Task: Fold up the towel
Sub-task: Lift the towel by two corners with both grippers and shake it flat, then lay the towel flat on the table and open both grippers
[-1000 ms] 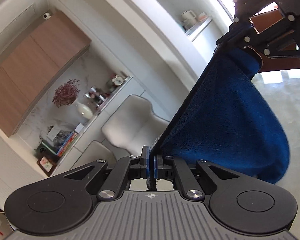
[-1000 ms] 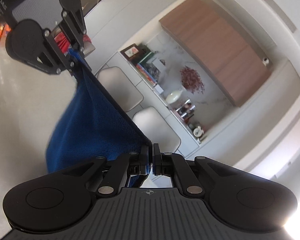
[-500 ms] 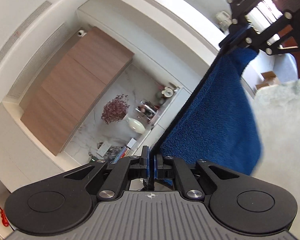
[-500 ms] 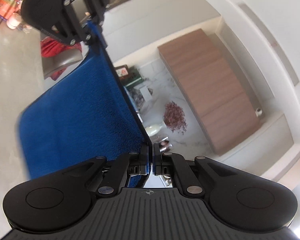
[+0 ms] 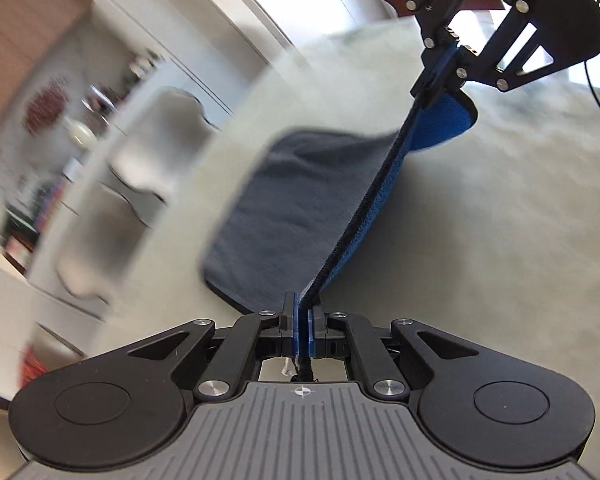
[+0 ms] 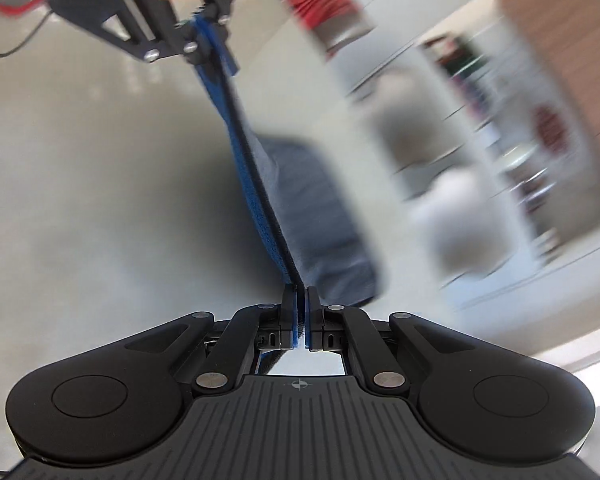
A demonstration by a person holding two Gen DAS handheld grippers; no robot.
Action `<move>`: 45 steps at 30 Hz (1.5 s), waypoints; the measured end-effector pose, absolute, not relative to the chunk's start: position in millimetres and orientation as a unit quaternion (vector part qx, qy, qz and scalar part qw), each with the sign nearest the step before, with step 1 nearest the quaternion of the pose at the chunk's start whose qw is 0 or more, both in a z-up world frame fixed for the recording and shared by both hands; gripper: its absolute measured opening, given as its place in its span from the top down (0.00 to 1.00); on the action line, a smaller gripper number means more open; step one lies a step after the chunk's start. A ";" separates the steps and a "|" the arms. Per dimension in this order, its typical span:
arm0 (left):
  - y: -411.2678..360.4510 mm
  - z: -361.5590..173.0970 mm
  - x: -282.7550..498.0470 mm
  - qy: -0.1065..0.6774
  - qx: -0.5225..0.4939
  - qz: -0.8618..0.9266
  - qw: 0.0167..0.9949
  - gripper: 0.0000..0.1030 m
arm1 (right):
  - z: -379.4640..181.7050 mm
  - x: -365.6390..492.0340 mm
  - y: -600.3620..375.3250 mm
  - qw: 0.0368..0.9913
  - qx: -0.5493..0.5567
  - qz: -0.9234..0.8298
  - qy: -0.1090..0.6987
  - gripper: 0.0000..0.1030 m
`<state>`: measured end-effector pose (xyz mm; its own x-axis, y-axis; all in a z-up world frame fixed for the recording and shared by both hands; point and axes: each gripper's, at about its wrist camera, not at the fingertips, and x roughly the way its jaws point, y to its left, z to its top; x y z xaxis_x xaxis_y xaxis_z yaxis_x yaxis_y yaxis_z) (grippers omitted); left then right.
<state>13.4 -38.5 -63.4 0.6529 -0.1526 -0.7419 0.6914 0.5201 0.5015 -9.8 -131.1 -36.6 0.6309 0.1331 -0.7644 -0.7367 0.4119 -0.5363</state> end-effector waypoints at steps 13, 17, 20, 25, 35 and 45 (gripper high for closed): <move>-26.9 -92.3 -15.8 0.356 0.437 -0.254 0.786 0.97 | -87.4 -42.3 -119.3 0.705 -0.458 0.350 0.414 0.88; -25.8 -101.8 -23.8 0.373 0.451 -0.259 0.769 0.94 | -94.8 -31.7 -133.2 0.710 -0.448 0.323 0.437 0.82; -16.9 -97.6 -32.5 0.396 0.461 -0.272 0.746 0.93 | -90.2 -24.4 -147.4 0.736 -0.419 0.296 0.442 0.76; 4.9 -76.3 -22.0 0.410 0.443 -0.268 0.751 0.92 | -82.7 -0.6 -157.1 0.786 -0.342 0.244 0.454 0.76; -14.8 -95.7 38.5 0.407 0.359 -0.261 0.798 0.87 | -93.3 13.2 -142.2 0.766 -0.368 0.292 0.439 0.76; -15.3 -119.4 30.6 0.426 0.366 -0.279 0.779 0.87 | -84.8 20.5 -183.9 0.720 -0.356 0.300 0.515 0.76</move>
